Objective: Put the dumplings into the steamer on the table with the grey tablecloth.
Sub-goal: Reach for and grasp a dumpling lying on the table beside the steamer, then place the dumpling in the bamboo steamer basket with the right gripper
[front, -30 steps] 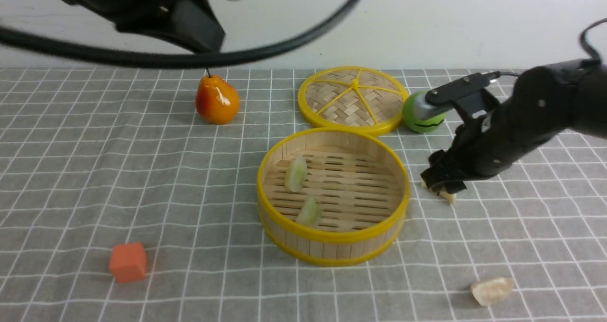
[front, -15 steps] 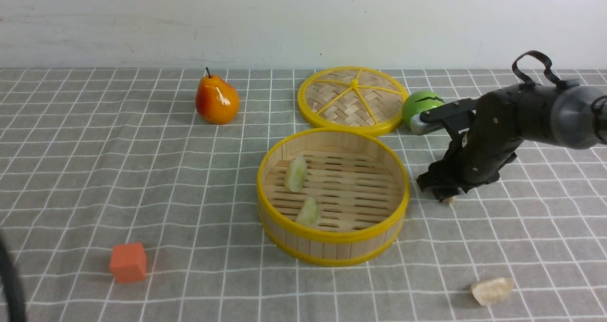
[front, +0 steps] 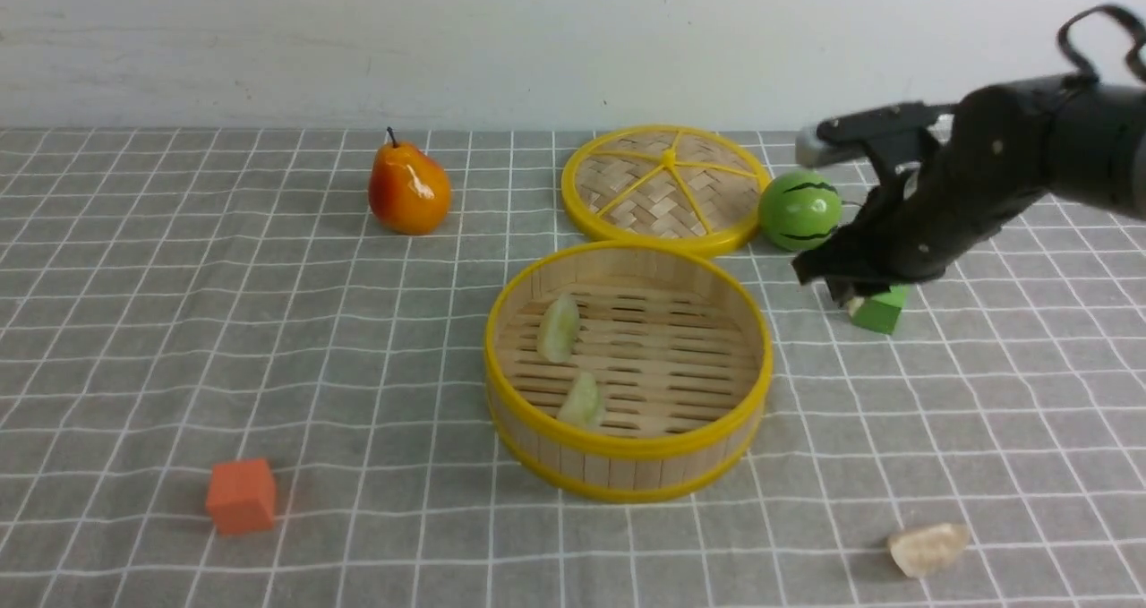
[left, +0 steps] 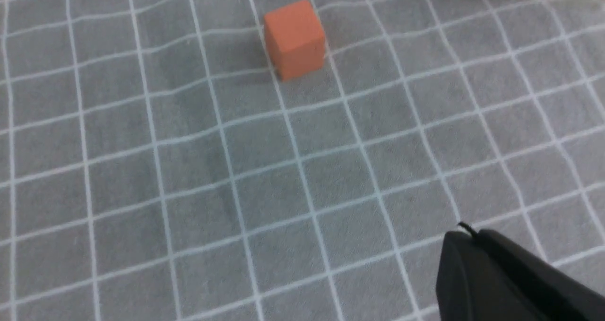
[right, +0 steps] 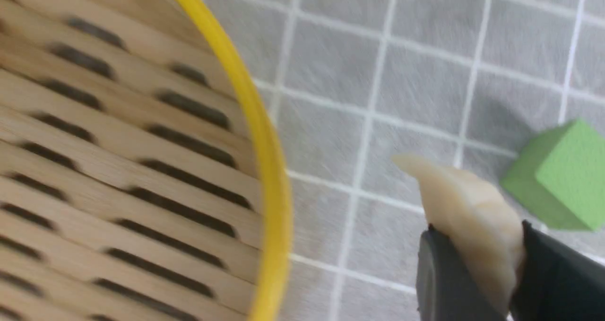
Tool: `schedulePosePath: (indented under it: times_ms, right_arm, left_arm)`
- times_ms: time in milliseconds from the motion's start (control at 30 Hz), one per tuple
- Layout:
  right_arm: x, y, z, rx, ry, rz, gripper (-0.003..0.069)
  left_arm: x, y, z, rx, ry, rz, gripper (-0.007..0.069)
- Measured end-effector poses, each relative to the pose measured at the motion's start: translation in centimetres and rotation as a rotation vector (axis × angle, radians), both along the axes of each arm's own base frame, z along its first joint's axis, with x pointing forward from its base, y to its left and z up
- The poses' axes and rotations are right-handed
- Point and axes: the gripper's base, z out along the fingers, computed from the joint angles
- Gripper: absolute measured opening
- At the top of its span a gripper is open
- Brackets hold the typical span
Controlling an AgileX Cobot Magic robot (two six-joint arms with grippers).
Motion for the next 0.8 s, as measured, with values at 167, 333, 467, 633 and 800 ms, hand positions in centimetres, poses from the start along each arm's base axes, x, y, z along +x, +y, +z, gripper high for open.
schedulePosePath:
  times_ms: [167,333,467,633,800]
  right_arm:
    - [-0.9,4.8,0.5,0.129,-0.028,0.071,0.0184]
    - [0.3,7.1,-4.5,0.146,0.021,0.073,0.0184]
    - [1.3,7.4,-7.0,0.138,0.045,0.063,0.0203]
    - [1.6,7.6,-5.9,0.151,0.045,0.070,0.0379]
    - [0.5,7.3,-0.9,0.095,0.079,0.146,0.0542]
  left_arm:
    - [0.6,-0.4,-0.3,-0.067,-0.069,0.003,-0.0014]
    - [0.7,-0.5,-0.6,-0.068,-0.064,0.005,-0.0014]
    - [0.7,-0.5,-0.6,-0.070,-0.068,0.004,-0.0014]
    - [0.7,-0.5,-0.6,-0.068,-0.066,0.004,-0.0014]
    - [0.6,-0.5,-0.7,-0.076,-0.057,0.004,-0.0014]
